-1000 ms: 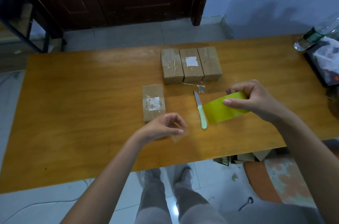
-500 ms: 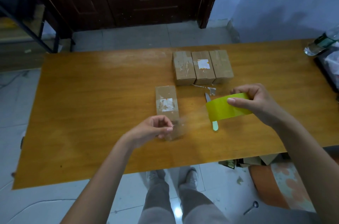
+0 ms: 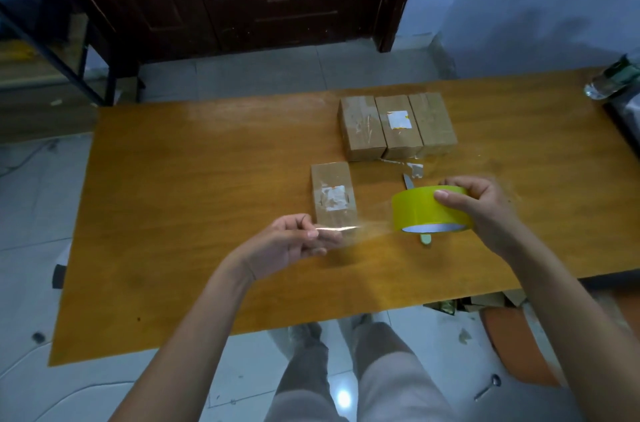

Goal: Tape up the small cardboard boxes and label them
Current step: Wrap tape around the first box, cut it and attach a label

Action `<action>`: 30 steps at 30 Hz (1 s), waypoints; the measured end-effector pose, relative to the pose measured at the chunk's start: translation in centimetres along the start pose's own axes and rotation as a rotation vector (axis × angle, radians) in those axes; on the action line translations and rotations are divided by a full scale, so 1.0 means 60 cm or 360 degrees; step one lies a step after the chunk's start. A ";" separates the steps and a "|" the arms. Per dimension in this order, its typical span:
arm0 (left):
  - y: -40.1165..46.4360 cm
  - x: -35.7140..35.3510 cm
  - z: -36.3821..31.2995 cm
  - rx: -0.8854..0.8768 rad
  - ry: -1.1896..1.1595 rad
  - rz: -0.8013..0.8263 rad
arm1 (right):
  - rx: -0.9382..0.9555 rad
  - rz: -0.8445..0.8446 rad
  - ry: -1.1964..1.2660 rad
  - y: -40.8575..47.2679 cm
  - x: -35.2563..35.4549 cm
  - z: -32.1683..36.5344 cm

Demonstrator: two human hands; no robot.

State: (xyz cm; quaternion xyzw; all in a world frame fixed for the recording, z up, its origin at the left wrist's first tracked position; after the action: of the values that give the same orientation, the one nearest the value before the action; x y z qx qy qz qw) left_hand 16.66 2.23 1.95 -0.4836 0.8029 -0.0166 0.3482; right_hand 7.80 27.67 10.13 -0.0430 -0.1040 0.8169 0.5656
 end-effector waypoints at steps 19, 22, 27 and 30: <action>0.079 0.005 -0.021 -0.0038 0.0031 -0.0265 | 0.0024 0.0099 -0.0134 0.086 0.065 0.011; 0.090 -0.009 -0.017 -0.0066 -0.0039 -0.0114 | 0.0033 0.0113 -0.0150 0.091 0.069 0.014; 0.091 0.004 -0.003 -0.0014 -0.0028 -0.0276 | 0.0030 0.0128 -0.0123 0.093 0.078 0.006; 0.086 0.014 0.002 -0.0006 0.0032 -0.0380 | 0.0018 0.0155 -0.0120 0.094 0.072 -0.004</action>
State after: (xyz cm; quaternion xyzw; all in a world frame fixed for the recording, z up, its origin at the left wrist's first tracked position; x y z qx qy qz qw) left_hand 12.53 4.36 -0.45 -0.5762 0.7430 -0.0612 0.3348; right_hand 1.15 29.80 8.89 -0.0141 -0.1185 0.8451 0.5211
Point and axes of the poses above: each hand's wrist, its own y-axis towards the middle knuckle, its own x-axis out of the back of the hand, z = x × y, the point moved 7 cm from there along y, towards the middle knuckle, and after that the axes turned 6 degrees about y, right-handed, at the moved point
